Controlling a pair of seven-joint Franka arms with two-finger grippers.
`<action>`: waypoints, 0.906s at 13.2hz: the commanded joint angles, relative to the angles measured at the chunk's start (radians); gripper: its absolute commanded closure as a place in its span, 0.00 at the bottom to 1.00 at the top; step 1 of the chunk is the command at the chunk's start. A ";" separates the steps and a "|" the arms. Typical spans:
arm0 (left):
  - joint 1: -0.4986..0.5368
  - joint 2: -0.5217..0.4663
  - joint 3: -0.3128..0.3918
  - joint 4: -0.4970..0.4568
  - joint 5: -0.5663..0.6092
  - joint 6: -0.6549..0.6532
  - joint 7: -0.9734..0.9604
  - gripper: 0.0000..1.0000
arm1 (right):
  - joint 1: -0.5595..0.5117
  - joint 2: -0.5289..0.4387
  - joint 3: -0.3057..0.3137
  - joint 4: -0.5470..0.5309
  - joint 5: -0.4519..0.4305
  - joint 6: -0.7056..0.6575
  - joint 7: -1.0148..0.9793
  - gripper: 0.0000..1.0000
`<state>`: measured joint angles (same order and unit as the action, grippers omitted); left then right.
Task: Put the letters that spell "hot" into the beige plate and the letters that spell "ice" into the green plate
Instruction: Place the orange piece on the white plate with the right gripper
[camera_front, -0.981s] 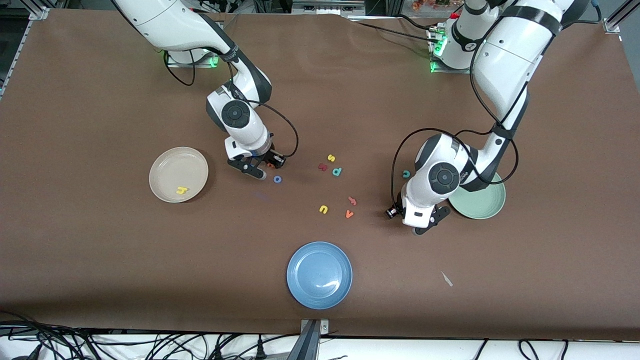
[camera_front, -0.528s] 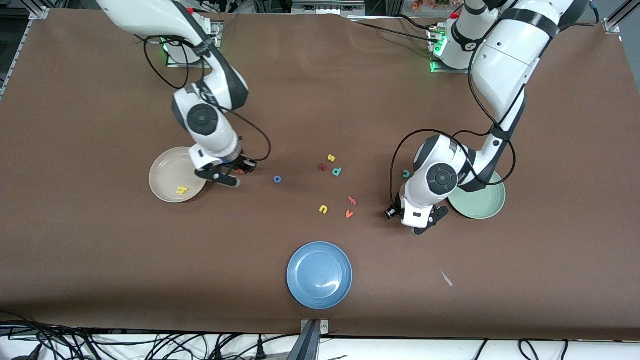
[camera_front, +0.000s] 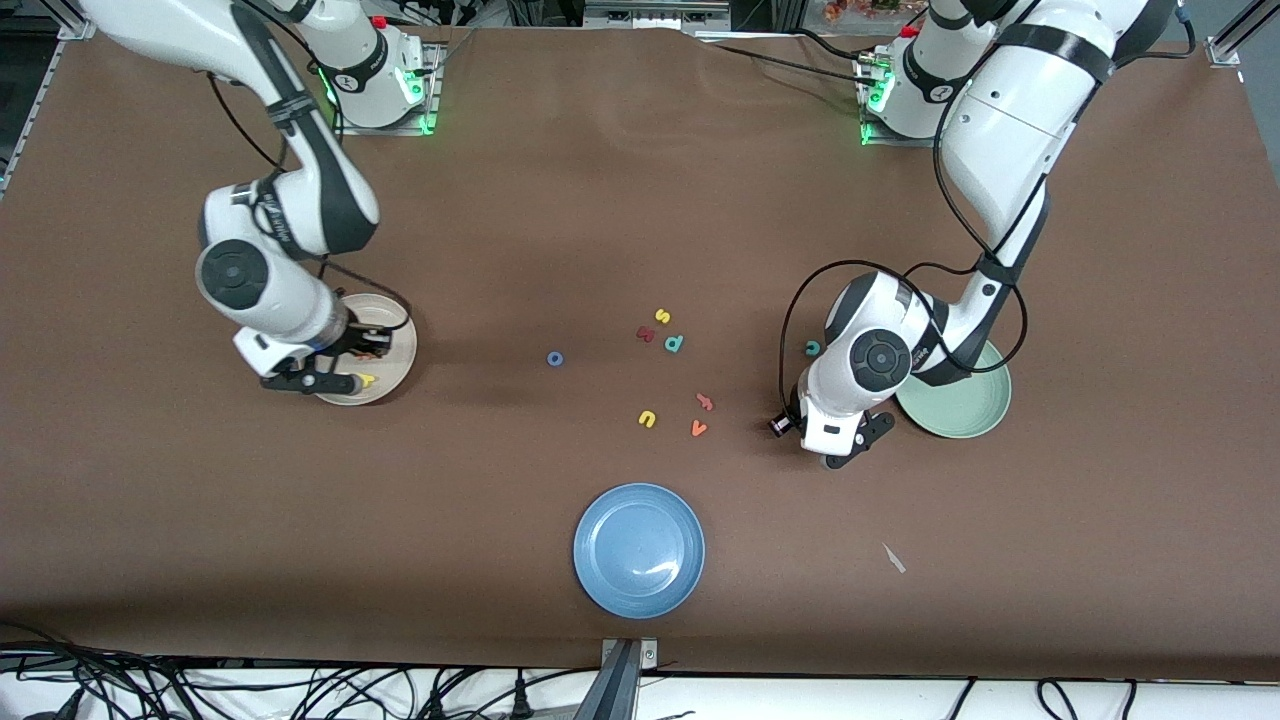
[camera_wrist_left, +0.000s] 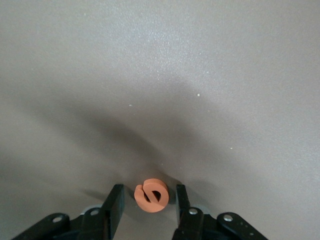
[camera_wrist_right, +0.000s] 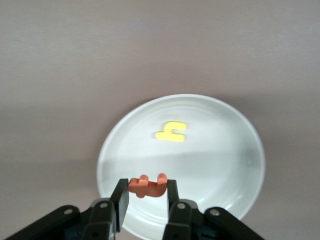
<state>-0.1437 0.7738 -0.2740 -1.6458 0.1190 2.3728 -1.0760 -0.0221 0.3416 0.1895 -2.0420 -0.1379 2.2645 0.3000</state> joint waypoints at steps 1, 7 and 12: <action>-0.011 0.013 0.009 0.009 0.031 0.003 -0.027 0.55 | 0.005 -0.024 0.013 -0.024 0.011 -0.010 0.005 0.28; -0.008 0.002 0.009 0.012 0.034 -0.015 -0.022 1.00 | 0.074 0.022 0.076 -0.009 0.058 0.075 0.250 0.28; 0.136 -0.172 -0.037 0.023 -0.004 -0.401 0.311 1.00 | 0.304 0.170 0.056 0.153 0.047 0.121 0.635 0.28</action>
<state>-0.0977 0.7211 -0.2755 -1.6004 0.1319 2.1397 -0.9324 0.2393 0.4383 0.2685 -1.9848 -0.0929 2.3901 0.8519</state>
